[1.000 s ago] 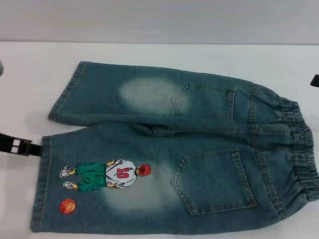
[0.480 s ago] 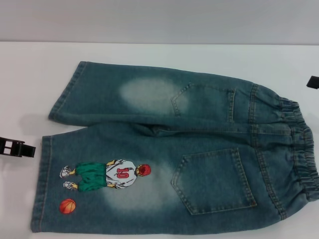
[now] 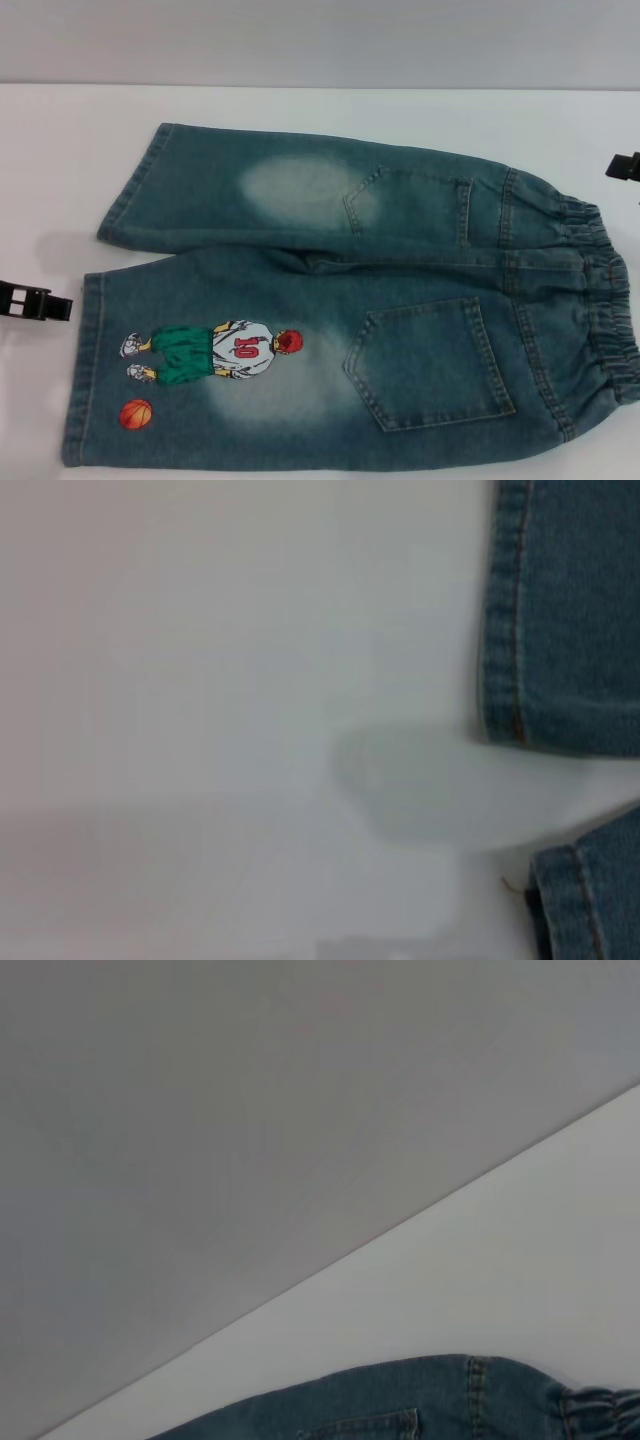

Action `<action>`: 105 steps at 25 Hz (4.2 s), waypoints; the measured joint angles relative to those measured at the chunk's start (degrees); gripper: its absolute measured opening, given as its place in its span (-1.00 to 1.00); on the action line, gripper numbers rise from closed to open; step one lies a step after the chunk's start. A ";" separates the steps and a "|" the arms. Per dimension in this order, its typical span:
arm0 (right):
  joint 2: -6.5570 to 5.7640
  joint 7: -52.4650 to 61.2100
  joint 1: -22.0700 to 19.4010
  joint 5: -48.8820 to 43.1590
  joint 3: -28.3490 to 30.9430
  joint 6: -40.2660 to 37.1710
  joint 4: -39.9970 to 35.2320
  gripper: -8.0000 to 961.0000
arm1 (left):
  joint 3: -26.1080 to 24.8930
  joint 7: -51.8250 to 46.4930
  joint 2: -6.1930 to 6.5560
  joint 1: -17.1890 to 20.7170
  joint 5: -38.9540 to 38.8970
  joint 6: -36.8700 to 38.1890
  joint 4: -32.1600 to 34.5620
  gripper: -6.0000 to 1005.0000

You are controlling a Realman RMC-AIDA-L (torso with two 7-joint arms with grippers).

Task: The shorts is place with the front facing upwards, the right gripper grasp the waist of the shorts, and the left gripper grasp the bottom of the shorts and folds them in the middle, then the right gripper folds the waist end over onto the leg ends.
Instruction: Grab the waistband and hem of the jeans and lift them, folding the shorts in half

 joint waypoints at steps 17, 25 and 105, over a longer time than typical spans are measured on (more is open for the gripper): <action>0.10 -1.71 -1.54 0.34 0.98 0.08 0.97 0.57 | 4.78 -4.05 -0.06 -3.43 -0.01 -12.47 0.72 0.64; 0.02 -4.26 -1.56 -0.02 2.72 -0.01 0.68 0.57 | 10.20 -10.68 -0.19 -6.46 -0.32 -20.62 1.07 0.64; -0.05 -11.00 -1.35 2.44 8.20 2.96 -1.48 0.57 | 18.62 -17.59 -0.29 -10.88 -8.35 -25.40 0.42 -0.98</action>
